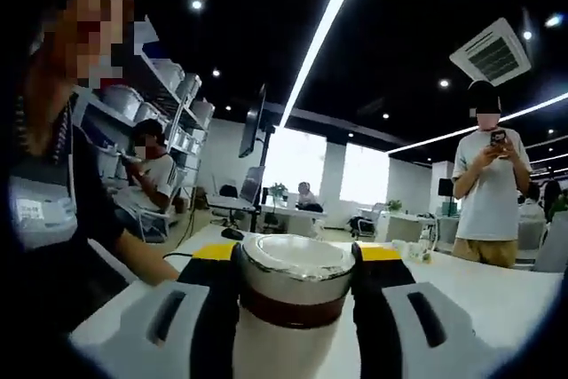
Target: Grasp the water cup twist off the cup lid place the cup lid on the table
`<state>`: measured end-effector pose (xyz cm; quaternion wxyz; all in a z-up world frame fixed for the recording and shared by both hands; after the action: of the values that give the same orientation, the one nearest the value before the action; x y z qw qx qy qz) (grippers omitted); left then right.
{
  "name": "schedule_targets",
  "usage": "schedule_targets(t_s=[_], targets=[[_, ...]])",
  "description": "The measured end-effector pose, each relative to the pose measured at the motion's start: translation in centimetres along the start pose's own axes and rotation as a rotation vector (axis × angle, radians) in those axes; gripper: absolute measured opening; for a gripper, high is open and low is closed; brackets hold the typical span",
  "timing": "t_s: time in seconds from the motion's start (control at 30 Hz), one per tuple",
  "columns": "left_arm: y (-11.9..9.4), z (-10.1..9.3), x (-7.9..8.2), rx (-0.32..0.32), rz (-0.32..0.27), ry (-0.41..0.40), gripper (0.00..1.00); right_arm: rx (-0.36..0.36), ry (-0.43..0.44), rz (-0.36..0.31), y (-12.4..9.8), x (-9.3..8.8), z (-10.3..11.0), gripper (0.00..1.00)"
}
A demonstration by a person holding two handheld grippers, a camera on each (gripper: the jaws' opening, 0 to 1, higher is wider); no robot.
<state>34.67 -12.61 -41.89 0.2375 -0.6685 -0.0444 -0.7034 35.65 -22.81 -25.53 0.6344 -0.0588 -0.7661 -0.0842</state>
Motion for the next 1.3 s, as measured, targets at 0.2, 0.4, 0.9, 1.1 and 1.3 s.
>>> schedule_targets(t_s=[0.2,0.4,0.9,1.1,1.3], targets=[[0.0,-0.1,0.0,0.000,0.001,0.004,0.52,-0.140,0.011,0.133,0.8,0.4,0.4,0.72],[0.1,-0.1,-0.1,0.003,0.002,0.005,0.52,-0.397,0.007,0.096,1.6,1.8,2.4,0.75],[0.1,-0.1,-0.1,0.008,0.008,0.012,0.52,-0.715,-0.047,0.159,-0.2,1.9,3.1,0.57],[0.1,-0.1,-0.1,0.007,0.010,0.010,0.52,-0.628,-0.038,0.161,0.1,1.6,3.2,0.49],[0.1,-0.1,-0.1,0.004,0.008,0.013,0.52,-0.390,-0.008,0.066,-1.0,1.2,2.3,0.49]])
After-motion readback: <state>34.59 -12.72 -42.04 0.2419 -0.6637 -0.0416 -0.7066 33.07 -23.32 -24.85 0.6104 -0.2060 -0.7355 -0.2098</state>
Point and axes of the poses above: the point that each gripper's makers call its tool centre point, and the gripper's own axes: y roughly forward along the fingers, z roughly to its left, x roughly out of its top, the point moved 8 cm from there along -y, roughly backward along the fingers, and after that the axes turned 6 degrees about z, right-handed, at the moved point
